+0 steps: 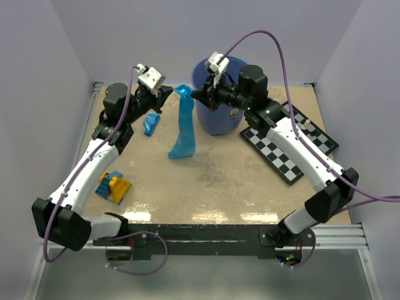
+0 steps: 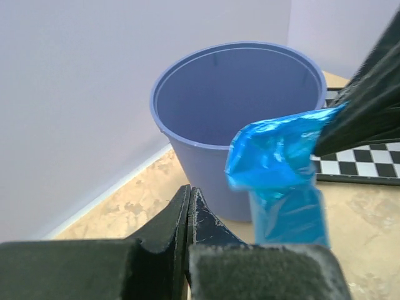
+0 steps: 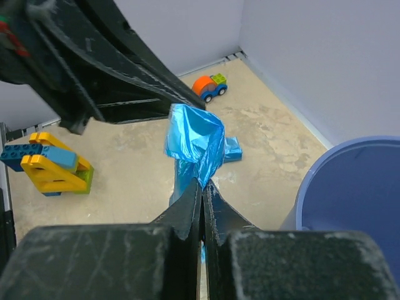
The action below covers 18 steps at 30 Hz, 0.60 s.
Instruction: Put the trash bags into the trash bin
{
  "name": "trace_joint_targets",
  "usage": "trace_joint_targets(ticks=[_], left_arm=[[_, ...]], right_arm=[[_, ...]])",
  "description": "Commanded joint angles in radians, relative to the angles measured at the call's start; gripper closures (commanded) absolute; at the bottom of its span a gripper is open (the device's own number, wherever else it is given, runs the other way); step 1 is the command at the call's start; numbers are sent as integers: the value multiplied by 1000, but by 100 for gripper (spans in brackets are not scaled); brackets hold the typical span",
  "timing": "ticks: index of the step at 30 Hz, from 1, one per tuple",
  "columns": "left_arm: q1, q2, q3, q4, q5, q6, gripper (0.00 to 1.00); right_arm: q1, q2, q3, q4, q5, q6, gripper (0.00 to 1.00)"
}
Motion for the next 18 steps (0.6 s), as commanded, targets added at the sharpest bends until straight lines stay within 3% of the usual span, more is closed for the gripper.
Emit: trace_joint_targets(ticks=[1, 3, 5, 6, 8, 11, 14, 18], left_arm=[[8, 29, 59, 90, -43, 157, 100], [19, 35, 100, 67, -36, 119, 100], [36, 29, 142, -5, 71, 77, 100], [44, 17, 151, -49, 146, 72, 94], [50, -5, 153, -166, 284, 94, 68], [50, -43, 108, -200, 349, 97, 51], [50, -50, 88, -204, 381, 167, 49], [74, -68, 111, -340, 430, 424, 50]], right_arm=[[0, -41, -2, -23, -72, -38, 100], [1, -41, 2, -34, -83, -26, 100], [0, -46, -5, -28, -23, 25, 100], [0, -47, -4, -25, 1, 34, 100], [0, -47, -5, -19, 1, 33, 100], [0, -43, -5, -20, -145, -68, 100], [0, -61, -28, -37, -262, -180, 100], [0, -119, -82, -23, -312, -413, 100]])
